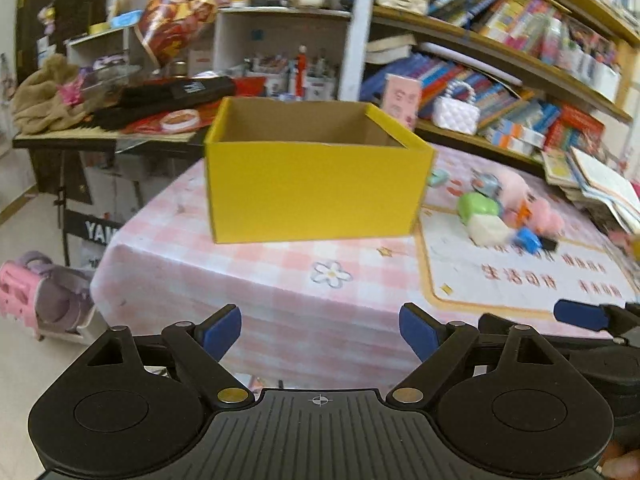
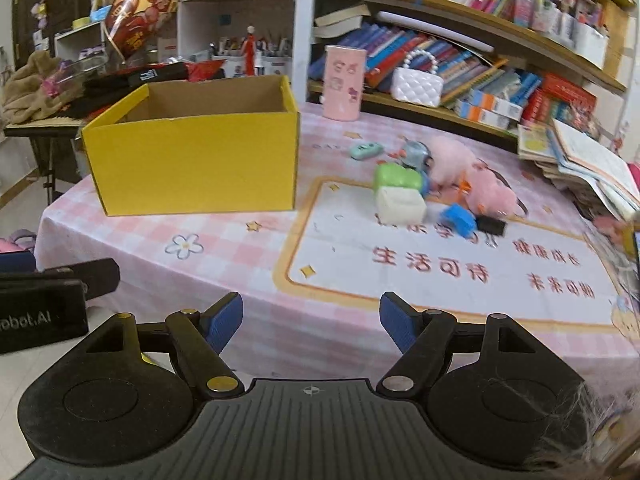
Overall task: Organize objects
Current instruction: 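Move both tools back toward the remaining objects on the table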
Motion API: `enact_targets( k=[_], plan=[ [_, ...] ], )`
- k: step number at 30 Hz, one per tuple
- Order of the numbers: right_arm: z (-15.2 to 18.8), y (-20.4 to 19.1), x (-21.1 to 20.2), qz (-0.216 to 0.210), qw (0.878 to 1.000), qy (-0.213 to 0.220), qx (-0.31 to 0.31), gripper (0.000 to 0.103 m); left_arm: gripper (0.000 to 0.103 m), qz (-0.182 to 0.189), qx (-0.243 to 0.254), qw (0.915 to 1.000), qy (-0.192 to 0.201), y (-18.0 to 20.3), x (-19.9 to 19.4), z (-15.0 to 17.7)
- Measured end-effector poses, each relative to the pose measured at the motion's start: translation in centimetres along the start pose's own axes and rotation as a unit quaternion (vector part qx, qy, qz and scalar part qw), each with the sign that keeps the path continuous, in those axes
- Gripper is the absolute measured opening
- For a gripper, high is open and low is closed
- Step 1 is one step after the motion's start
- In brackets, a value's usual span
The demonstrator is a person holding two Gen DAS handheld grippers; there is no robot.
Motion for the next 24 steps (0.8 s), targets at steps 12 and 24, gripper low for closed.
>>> enact_targets(
  k=[12,24],
  plan=[
    [3.6,4.5,-1.7,0.061,0.996,-0.033,0.064,0.074,0.089,0.059,0.051,0.9965,-0.031,4.5,0.4,2.2],
    [5.7,8.3,-2.2,0.106,0.988,-0.057,0.093,0.076,0.092,0.089,0.084,0.9913,-0.048,8.4,1.4,3.2]
  ],
)
Point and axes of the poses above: each gripper's, at about its wrist camera, not at the fingertips, and x roughly the way its jaws point, y to its right, z to its underside, the point moved 10 cm from there along x, roughly the way its jaws point, and after that the axes turned 14 degrees about -x, right-handed, at the moved point
